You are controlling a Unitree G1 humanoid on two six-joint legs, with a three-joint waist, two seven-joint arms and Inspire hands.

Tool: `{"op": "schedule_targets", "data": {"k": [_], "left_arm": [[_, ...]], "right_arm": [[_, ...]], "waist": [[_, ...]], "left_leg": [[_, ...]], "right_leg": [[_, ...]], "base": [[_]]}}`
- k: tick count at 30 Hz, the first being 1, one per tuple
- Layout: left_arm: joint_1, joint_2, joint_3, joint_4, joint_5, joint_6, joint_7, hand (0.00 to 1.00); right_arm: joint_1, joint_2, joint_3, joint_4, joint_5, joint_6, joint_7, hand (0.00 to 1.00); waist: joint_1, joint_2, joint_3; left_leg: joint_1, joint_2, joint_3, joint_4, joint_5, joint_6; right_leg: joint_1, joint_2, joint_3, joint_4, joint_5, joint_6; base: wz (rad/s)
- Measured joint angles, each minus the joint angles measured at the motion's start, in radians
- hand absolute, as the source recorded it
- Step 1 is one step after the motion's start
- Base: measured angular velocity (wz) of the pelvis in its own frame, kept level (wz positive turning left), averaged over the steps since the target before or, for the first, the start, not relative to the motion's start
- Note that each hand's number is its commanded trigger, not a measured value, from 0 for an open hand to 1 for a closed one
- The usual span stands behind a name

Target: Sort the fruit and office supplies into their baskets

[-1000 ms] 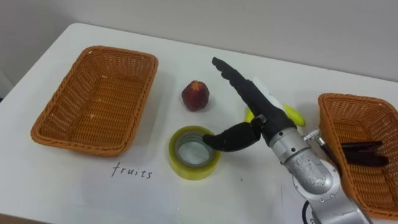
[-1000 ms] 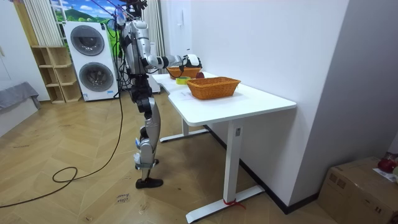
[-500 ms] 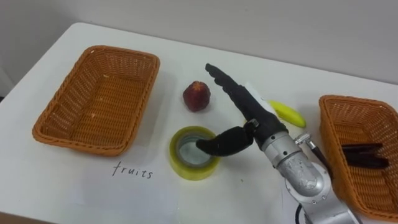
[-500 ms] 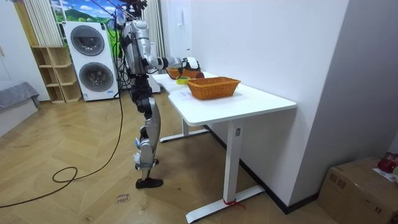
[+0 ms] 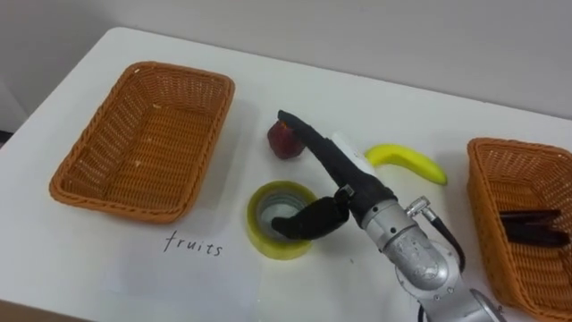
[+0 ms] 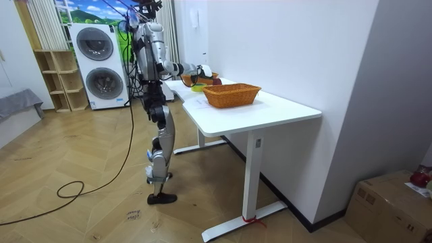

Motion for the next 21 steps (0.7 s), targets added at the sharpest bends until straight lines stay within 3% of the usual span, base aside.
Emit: {"op": "schedule_targets", "data": {"k": [21], "left_arm": [[-0.011, 0.0, 0.001, 0.0, 0.0, 0.03, 0.002, 0.0]], "right_arm": [[0.0, -0.009, 0.021, 0.02, -0.069, 0.024, 0.079, 0.0]], "waist": [[-0.003, -0.004, -0.0059]], "left_leg": [[0.0, 0.0, 0.001, 0.003, 0.001, -0.001]], "right_leg": [[0.003, -0.001, 0.0, 0.002, 0.0, 0.0]], "base": [[0.0]]}}
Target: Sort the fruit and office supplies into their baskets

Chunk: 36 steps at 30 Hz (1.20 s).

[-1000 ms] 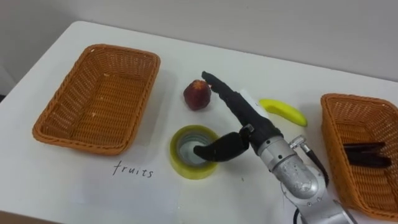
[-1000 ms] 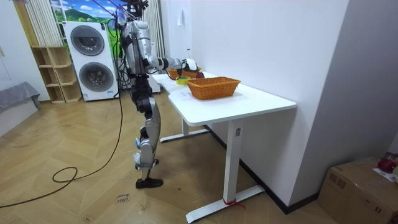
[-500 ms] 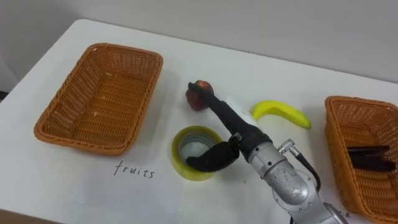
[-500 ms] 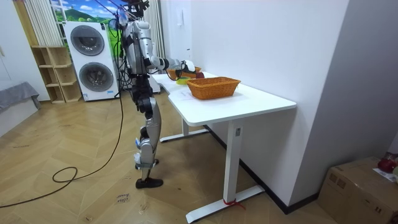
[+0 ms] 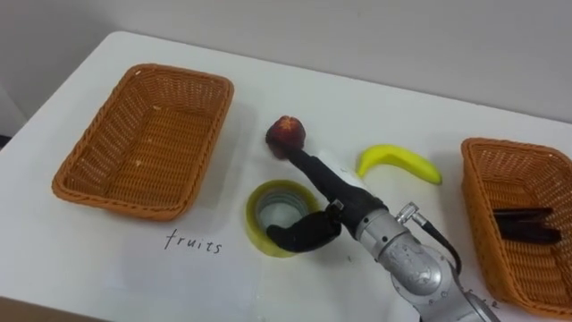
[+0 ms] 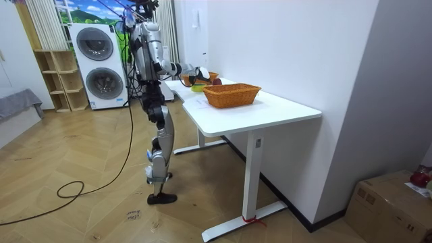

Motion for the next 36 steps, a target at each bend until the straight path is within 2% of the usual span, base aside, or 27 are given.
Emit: {"op": "schedule_targets", "data": {"k": [10, 15, 24, 27, 36], "left_arm": [[0.002, 0.0, 0.002, 0.005, -0.001, 0.007, -0.011, 0.0], [0.001, 0.0, 0.002, 0.004, -0.001, 0.006, -0.011, 0.0], [0.003, 0.0, 0.0, 0.015, -0.041, 0.004, -0.01, 0.0], [0.003, 0.0, 0.0, 0.023, -0.043, 0.003, -0.01, 0.0], [0.003, -0.001, 0.0, 0.026, -0.059, -0.01, -0.011, 0.0]], "right_arm": [[0.0, -0.002, -0.004, 0.002, -0.042, 0.014, 0.063, 0.0], [0.0, -0.002, -0.007, 0.004, -0.044, 0.014, 0.062, 0.0], [0.0, -0.002, -0.008, 0.009, -0.042, 0.012, -0.005, 0.0], [0.0, -0.002, -0.011, 0.009, -0.039, 0.011, -0.027, 0.0], [-0.005, 0.0, -0.028, 0.009, -0.006, 0.01, -0.055, 0.0]], "waist": [[-0.001, -0.002, 0.0002], [0.0, -0.003, 0.0002], [-0.001, -0.006, 0.0038], [-0.002, -0.006, 0.011], [0.0, -0.005, 0.0119]], "left_leg": [[0.001, 0.0, 0.0, -0.001, 0.0, 0.0], [0.001, 0.0, 0.0, -0.001, 0.0, 0.0], [0.003, 0.0, 0.0, 0.0, 0.0, 0.0], [0.011, -0.001, -0.002, -0.001, 0.0, 0.0], [0.015, 0.0, 0.0, -0.005, 0.0, 0.0]], "right_leg": [[0.0, 0.0, 0.0, 0.0, 0.0, 0.0], [0.001, 0.0, 0.001, 0.0, 0.0, 0.0], [0.005, 0.0, 0.003, 0.0, 0.0, 0.0], [0.013, 0.001, 0.003, -0.001, 0.0, 0.0], [0.014, 0.001, 0.005, -0.001, 0.0, 0.0]], "base": [[0.0], [0.0], [0.0], [0.0], [0.0]]}}
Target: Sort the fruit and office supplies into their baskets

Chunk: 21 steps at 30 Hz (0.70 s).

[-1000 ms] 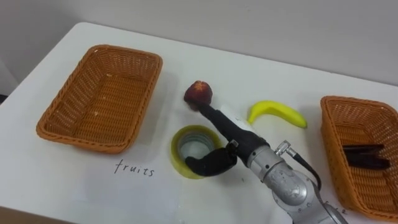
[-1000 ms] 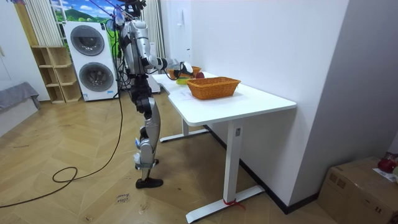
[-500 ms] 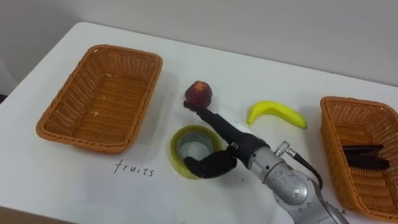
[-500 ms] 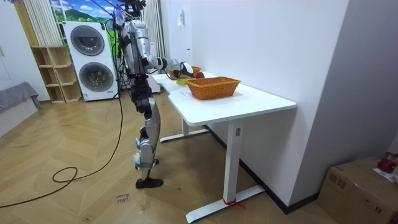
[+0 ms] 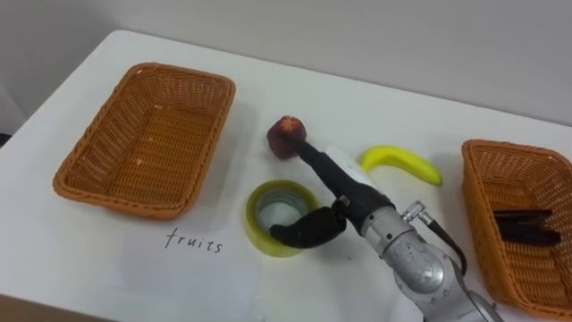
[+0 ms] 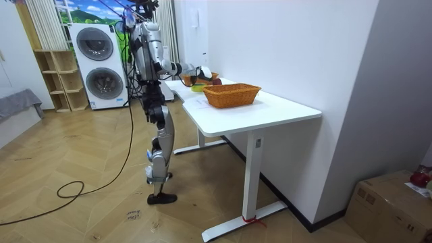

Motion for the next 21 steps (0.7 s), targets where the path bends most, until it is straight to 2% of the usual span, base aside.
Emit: {"op": "schedule_targets", "data": {"k": [3, 7, 14, 21], "left_arm": [[0.0, 0.0, 0.001, -0.001, 0.0, -0.005, 0.0, 0.0], [0.003, -0.004, 0.0, -0.001, 0.001, -0.006, 0.0, 0.0], [0.008, -0.006, 0.002, -0.002, 0.007, -0.015, -0.004, 0.0], [0.027, -0.014, 0.003, -0.005, 0.007, -0.021, -0.019, 0.0]], "right_arm": [[-0.018, 0.001, -0.014, 0.0, 0.003, -0.001, -0.013, 0.0], [-0.03, 0.001, -0.023, 0.0, 0.001, -0.028, -0.065, 0.0], [-0.035, 0.001, -0.03, 0.0, 0.0, -0.061, -0.118, 0.0], [-0.033, 0.001, -0.052, 0.0, 0.0, -0.069, -0.182, 0.0]], "waist": [[0.001, 0.003, -0.0005], [0.0, 0.012, -0.005], [-0.001, 0.028, -0.0041], [-0.002, 0.034, -0.0073]], "left_leg": [[0.001, 0.0, 0.001, 0.0, 0.0, 0.0], [0.004, 0.0, 0.001, 0.005, 0.0, 0.0], [0.004, 0.0, 0.002, 0.006, 0.0, 0.0], [0.007, 0.0, 0.002, 0.007, 0.0, 0.0]], "right_leg": [[0.0, 0.0, -0.002, 0.0, 0.0, 0.0], [0.001, 0.0, -0.001, 0.0, 0.0, 0.0], [0.002, 0.0, -0.001, -0.001, 0.0, 0.0], [0.004, 0.0, -0.001, -0.001, 0.0, 0.0]], "base": [[0.0], [0.0], [0.0], [0.0]]}}
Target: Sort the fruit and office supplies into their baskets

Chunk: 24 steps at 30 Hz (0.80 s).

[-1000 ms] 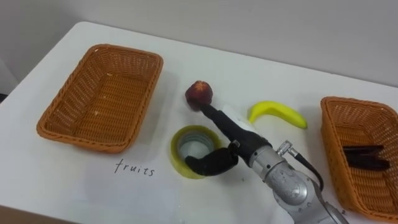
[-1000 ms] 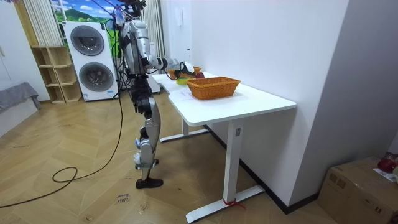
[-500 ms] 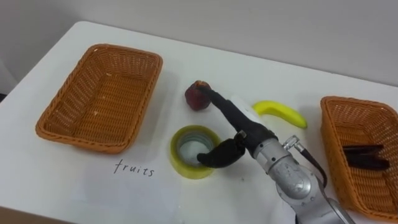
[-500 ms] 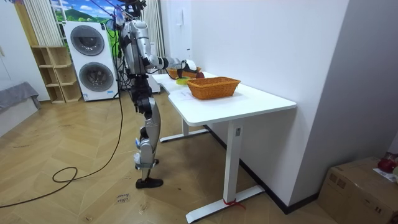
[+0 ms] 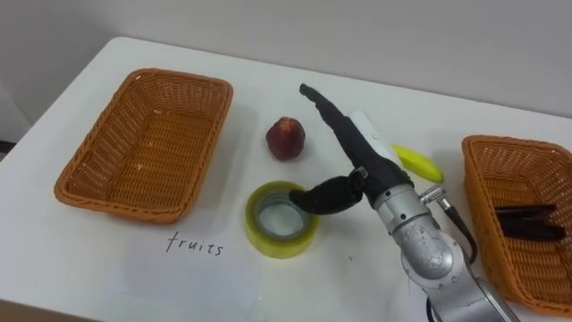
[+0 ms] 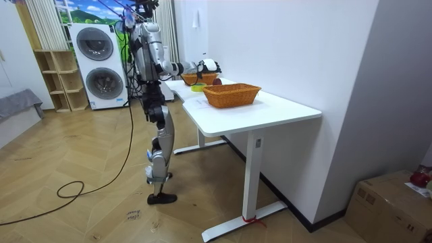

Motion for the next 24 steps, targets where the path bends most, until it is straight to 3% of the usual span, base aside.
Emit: {"op": "schedule_targets", "data": {"k": [7, 18, 24], "left_arm": [[0.011, -0.017, 0.02, -0.005, 0.021, -0.001, -0.018, 0.0], [0.018, -0.017, 0.02, -0.024, 0.026, -0.001, -0.022, 0.0], [0.015, -0.015, 0.02, -0.024, 0.028, -0.001, -0.028, 0.0]], "right_arm": [[0.0, 0.0, 0.0, 0.0, 0.0, 0.0, -0.028, 0.0], [0.0, 0.0, 0.002, 0.0, -0.014, 0.0, -0.039, 0.0], [0.0, 0.0, 0.004, 0.018, -0.045, 0.0, -0.039, 0.0]], "waist": [[0.001, 0.004, -0.0046], [0.007, -0.006, -0.0095], [0.018, -0.023, -0.0012]], "left_leg": [[0.004, 0.0, 0.002, 0.0, 0.0, 0.0], [0.006, 0.0, 0.0, 0.0, 0.0, 0.0], [0.007, 0.0, -0.002, -0.006, 0.0, 0.0]], "right_leg": [[0.003, 0.0, 0.001, 0.001, 0.0, 0.0], [0.006, 0.0, -0.002, 0.001, 0.0, 0.0], [0.009, 0.0, -0.006, 0.001, 0.0, 0.0]], "base": [[0.0], [0.0], [0.0]]}}
